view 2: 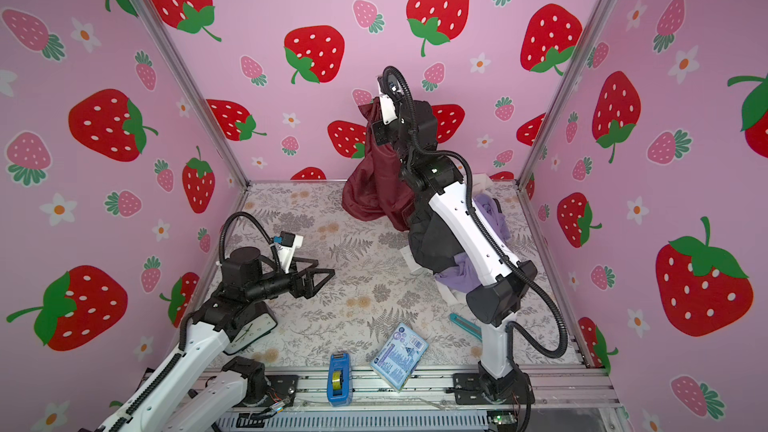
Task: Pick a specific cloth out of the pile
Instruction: 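Lift the maroon shirt high out of the pile with the right gripper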
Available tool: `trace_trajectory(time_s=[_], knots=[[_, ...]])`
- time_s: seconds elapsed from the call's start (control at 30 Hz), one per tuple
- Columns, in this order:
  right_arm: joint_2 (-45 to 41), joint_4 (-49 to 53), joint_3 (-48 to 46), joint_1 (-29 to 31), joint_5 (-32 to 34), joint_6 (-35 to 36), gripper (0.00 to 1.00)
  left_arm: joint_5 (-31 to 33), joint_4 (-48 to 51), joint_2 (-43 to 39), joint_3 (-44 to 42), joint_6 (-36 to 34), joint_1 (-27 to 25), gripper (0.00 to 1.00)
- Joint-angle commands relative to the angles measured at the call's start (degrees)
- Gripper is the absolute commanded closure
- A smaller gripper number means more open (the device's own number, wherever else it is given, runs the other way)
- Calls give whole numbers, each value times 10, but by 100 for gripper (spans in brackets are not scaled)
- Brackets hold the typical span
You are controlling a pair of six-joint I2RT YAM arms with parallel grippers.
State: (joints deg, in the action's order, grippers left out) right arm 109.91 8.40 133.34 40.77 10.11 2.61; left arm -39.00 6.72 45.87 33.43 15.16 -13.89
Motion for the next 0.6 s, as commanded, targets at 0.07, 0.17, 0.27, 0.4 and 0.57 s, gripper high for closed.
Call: trace_trajectory(time_s=[0.07, 0.17, 0.27, 0.4, 0.57], knots=[[-45, -127, 10, 5, -94, -43, 100, -1, 0, -12, -4, -8, -4, 1], [-46, -158, 10, 5, -128, -60, 100, -1, -1, -15, -5, -9, -4, 1], [-43, -194, 13, 5, -161, -81, 100, -1, -2, -17, -5, -9, -6, 1], [-26, -224, 41, 6, -206, -107, 100, -1, -2, -21, -6, -8, -7, 1], [-10, -276, 54, 6, -256, -144, 100, 0, -3, -24, -7, -10, -8, 1]])
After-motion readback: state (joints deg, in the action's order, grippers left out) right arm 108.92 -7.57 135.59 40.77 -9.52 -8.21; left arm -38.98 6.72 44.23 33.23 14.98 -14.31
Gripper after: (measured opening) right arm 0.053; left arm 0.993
